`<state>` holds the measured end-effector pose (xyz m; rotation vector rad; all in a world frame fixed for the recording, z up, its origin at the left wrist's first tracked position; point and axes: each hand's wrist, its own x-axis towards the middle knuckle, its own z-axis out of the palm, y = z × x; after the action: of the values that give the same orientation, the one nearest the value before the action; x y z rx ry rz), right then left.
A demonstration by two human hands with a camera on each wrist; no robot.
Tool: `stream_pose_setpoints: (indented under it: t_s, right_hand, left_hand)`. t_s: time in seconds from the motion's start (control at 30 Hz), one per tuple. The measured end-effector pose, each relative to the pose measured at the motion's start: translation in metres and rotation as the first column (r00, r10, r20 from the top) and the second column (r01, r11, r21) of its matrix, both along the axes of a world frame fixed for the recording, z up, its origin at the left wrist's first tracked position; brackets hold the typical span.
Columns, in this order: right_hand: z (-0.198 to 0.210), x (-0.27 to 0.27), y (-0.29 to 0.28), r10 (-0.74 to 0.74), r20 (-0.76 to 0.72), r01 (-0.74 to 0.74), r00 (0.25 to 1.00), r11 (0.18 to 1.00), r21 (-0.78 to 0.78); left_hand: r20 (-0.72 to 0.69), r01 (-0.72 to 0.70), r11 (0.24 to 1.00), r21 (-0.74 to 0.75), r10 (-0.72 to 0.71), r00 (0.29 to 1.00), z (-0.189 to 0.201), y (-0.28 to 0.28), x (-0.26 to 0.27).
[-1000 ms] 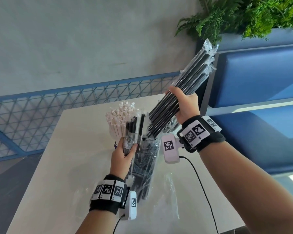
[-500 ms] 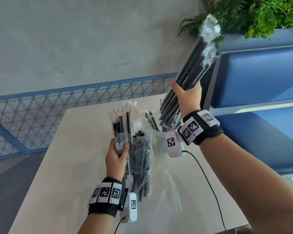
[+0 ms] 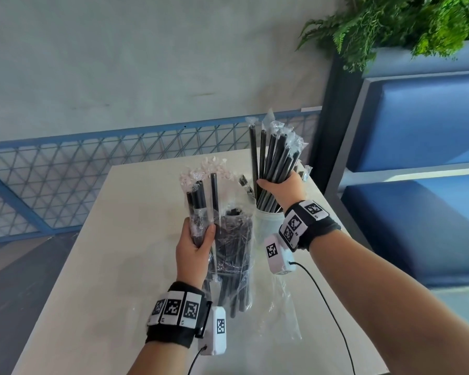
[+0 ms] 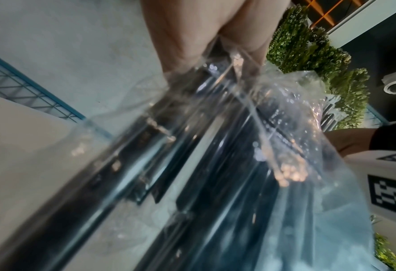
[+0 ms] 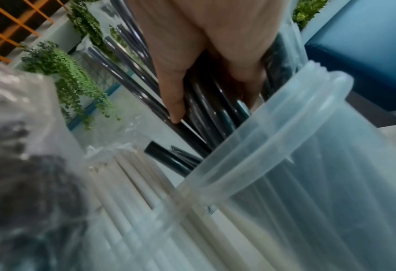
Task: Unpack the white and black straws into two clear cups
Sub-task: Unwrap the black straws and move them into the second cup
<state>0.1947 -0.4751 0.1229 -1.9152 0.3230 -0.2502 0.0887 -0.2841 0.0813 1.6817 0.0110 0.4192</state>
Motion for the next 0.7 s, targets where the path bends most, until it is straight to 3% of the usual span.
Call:
stream_pose_setpoints:
  t_s: [0.07,0.13,0.23,0.3,0.37,0.43,0.5,0.57,0.63,0.7]
  right_hand:
    - [0.002,-0.001,0.0,0.008,0.012,-0.008,1.0,1.0,-0.025]
    - [0.012,-0.004,0.0,-0.035,0.144,0.037,0.989,0.999,-0.01]
    - [0.031,-0.013,0.001,-0.063,0.465,0.074,0.883,0.997,-0.005]
    - [0.038,-0.015,0.002,0.004,0.581,0.042,0.814,0.997,-0.066]
    - [0.035,-0.013,0.004,0.13,0.529,-0.012,0.838,0.975,-0.222]
    - [0.023,-0.008,0.003,0.249,0.365,-0.079,0.897,0.903,-0.422]
    - [0.009,-0.004,0.001,0.299,0.2,-0.161,0.933,0.845,-0.511]
    - [0.005,-0.006,-0.002,0.322,0.134,-0.201,0.937,0.813,-0.546]
    - [0.009,-0.011,-0.007,0.295,0.179,-0.112,0.938,0.751,-0.65]
    - [0.013,-0.02,-0.013,0.166,0.246,0.069,0.955,0.683,-0.727]
  left_hand:
    - [0.001,0.003,1.0,0.0,-0.003,1.0,0.001,0.0,0.002]
    - [-0.002,0.006,1.0,-0.005,-0.006,1.0,0.002,0.0,0.004]
    - [-0.006,0.005,1.0,-0.012,-0.005,1.0,0.002,0.002,0.007]
    - [-0.007,0.002,1.0,-0.008,-0.002,1.0,0.001,0.002,0.009]
    - [-0.014,-0.001,1.0,-0.011,0.0,1.0,-0.001,0.003,0.011]
    - [-0.022,-0.004,1.0,-0.017,0.003,1.0,-0.003,0.003,0.013]
    - [-0.026,-0.005,1.0,-0.02,0.004,1.0,-0.004,0.003,0.014]
    - [-0.029,-0.006,1.0,-0.028,0.006,1.0,-0.005,0.004,0.015]
    - [-0.031,-0.01,0.999,-0.035,0.009,0.999,-0.006,0.004,0.015]
    - [-0.027,-0.014,0.999,-0.037,0.013,1.0,-0.005,0.005,0.015]
